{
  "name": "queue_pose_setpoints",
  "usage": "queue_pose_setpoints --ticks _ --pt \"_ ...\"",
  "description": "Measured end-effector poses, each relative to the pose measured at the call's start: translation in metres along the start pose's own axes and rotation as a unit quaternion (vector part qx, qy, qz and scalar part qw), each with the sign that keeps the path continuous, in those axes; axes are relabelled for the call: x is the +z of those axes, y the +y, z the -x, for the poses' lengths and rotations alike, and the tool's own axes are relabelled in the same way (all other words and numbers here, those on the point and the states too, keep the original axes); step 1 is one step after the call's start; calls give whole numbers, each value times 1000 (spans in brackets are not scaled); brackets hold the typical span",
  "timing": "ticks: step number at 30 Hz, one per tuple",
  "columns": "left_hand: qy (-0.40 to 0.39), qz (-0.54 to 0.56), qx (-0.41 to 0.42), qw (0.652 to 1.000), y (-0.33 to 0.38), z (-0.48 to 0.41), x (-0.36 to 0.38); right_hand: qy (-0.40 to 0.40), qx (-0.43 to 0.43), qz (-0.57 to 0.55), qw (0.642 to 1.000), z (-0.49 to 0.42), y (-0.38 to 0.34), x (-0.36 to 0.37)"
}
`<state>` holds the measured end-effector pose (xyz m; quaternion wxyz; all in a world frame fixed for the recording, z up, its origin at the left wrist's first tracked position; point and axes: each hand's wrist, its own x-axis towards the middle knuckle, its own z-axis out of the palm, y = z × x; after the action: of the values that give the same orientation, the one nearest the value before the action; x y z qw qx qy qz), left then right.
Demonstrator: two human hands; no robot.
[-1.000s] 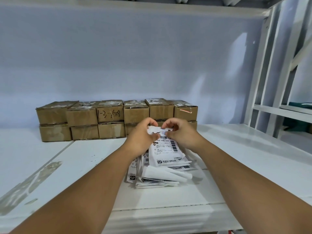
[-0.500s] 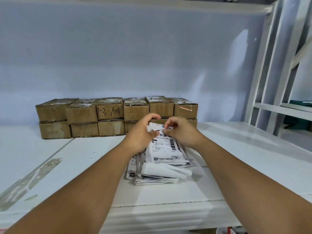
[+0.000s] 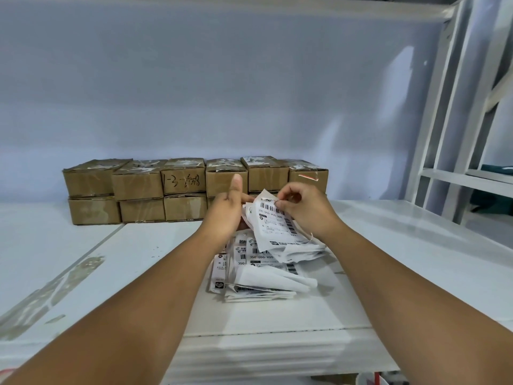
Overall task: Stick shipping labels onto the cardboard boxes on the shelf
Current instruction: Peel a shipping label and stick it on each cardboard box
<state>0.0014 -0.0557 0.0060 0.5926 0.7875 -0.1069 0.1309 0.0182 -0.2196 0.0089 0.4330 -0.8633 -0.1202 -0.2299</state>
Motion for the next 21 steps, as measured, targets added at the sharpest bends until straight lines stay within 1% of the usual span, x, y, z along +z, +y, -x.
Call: queue_pose_setpoints --ticks 2,5,9,14,17,21 --pt "17 17 -9 1000 -1 -2 0 -3 9 -21 1000 0 0 0" --pt "-2 37 -34 999 -4 -3 0 2 14 -50 999 1 0 -1" --pt "0 26 -28 999 -2 -3 -3 -13 28 -51 998 3 0 -1" --pt "-36 -17 -16 999 -2 -2 -2 -37 54 -53 996 4 2 1" --pt "-48 -35 -9 998 -3 -1 -3 -21 58 -38 997 2 3 1" --pt "-90 -81 18 992 -2 0 -3 21 78 7 997 2 3 -1"
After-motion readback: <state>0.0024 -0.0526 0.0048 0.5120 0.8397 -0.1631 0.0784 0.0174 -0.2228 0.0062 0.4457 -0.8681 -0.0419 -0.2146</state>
